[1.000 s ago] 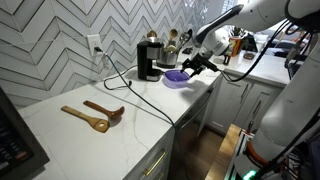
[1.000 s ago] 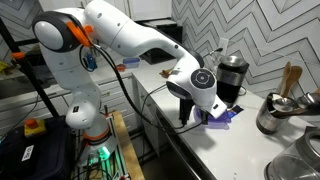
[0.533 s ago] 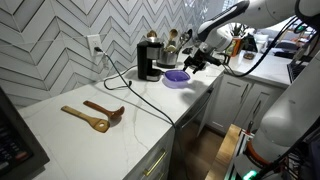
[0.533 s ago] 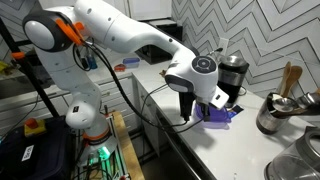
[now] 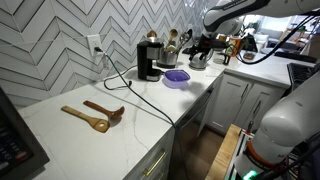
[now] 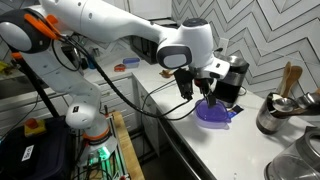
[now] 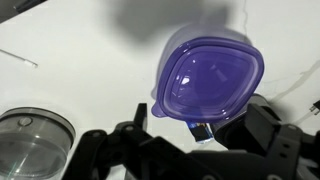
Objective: Put the blue lid on the clear bowl on the right
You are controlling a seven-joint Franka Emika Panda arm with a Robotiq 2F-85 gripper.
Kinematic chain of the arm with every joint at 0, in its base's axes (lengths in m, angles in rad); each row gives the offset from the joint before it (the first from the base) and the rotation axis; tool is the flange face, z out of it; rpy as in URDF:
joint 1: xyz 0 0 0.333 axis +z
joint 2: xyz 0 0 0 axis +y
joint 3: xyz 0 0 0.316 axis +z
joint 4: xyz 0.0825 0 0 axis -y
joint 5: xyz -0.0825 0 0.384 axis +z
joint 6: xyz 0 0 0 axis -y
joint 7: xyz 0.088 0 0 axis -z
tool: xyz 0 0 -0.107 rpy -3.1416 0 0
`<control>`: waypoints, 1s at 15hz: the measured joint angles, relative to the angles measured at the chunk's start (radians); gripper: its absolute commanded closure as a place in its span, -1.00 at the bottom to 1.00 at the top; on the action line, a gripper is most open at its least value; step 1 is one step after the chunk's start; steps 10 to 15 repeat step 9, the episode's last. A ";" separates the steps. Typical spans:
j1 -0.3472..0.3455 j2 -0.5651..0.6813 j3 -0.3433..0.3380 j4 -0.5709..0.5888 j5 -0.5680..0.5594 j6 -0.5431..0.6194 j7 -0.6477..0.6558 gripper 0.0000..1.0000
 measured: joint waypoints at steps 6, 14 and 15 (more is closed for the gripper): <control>0.000 -0.080 0.025 0.014 -0.070 -0.081 0.040 -1.00; 0.000 -0.083 0.025 0.014 -0.072 -0.085 0.041 -1.00; 0.000 -0.083 0.025 0.014 -0.072 -0.085 0.041 -1.00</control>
